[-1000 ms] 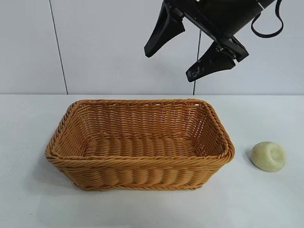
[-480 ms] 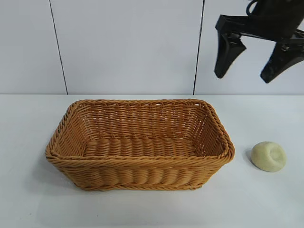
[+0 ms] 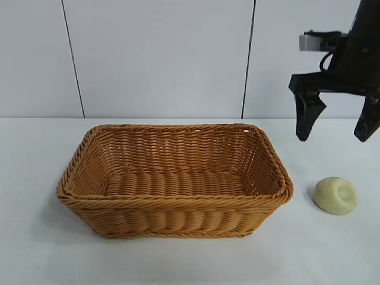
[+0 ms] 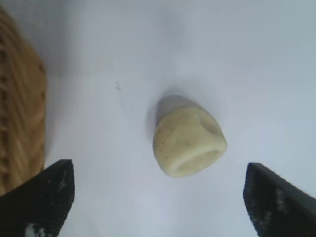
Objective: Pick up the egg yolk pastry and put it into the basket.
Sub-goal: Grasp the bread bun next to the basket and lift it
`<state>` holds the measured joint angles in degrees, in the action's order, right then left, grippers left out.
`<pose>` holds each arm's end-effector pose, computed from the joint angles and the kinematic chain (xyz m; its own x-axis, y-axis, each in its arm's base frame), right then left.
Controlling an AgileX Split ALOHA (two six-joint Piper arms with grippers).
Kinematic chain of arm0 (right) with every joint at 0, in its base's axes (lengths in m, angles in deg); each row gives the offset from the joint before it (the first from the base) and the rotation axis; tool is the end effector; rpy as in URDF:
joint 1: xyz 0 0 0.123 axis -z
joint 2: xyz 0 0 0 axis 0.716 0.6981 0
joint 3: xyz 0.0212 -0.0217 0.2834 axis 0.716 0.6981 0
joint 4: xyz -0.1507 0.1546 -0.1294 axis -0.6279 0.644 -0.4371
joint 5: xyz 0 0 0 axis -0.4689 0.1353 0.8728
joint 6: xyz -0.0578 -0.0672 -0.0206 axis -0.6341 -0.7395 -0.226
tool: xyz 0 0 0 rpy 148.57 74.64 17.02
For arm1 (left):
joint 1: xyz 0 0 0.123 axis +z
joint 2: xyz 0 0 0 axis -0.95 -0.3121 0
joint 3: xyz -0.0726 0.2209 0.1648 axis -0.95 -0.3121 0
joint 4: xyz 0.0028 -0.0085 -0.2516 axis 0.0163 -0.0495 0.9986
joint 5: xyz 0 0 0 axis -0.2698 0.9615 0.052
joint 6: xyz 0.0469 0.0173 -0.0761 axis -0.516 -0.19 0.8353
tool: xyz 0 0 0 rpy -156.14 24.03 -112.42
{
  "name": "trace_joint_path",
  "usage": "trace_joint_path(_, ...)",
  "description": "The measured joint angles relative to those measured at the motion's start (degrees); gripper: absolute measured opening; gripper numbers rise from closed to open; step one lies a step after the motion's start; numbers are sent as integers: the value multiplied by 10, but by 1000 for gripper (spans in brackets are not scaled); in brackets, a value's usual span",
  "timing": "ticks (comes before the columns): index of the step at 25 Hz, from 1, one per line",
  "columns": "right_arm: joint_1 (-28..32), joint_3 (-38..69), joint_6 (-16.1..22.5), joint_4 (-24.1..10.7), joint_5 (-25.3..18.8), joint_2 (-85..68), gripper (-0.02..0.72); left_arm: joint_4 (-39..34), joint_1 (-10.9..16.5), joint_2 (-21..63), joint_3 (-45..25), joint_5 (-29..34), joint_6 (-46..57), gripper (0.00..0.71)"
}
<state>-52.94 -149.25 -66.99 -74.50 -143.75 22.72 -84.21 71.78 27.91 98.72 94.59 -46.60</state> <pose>0.3784 0.0500 0.1860 -0.9914 -0.0257 -0.1281 -0.0304 0.9989 0.0346 -0.0055 -0.0046 0.2750 -0.4639 -0.0454 -0.8847 0.0239 0.9977 -0.0637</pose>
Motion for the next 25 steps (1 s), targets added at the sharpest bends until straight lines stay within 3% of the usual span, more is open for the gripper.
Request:
trace_joint_path(13,0,0,2,-15,18,104,622,0,0,0,0,0,0,694)
trace_joint_path(15,0,0,2,-19,22,104,533,0,0,0,0,0,0,694)
trace_joint_path(19,0,0,2,-21,18,104,211,0,0,0,0,0,0,694)
trace_joint_path(21,0,-1,2,-21,11,104,90,0,0,0,0,0,0,694)
trace_joint_path(25,0,-2,1,-21,2,88,32,0,0,0,0,0,0,694)
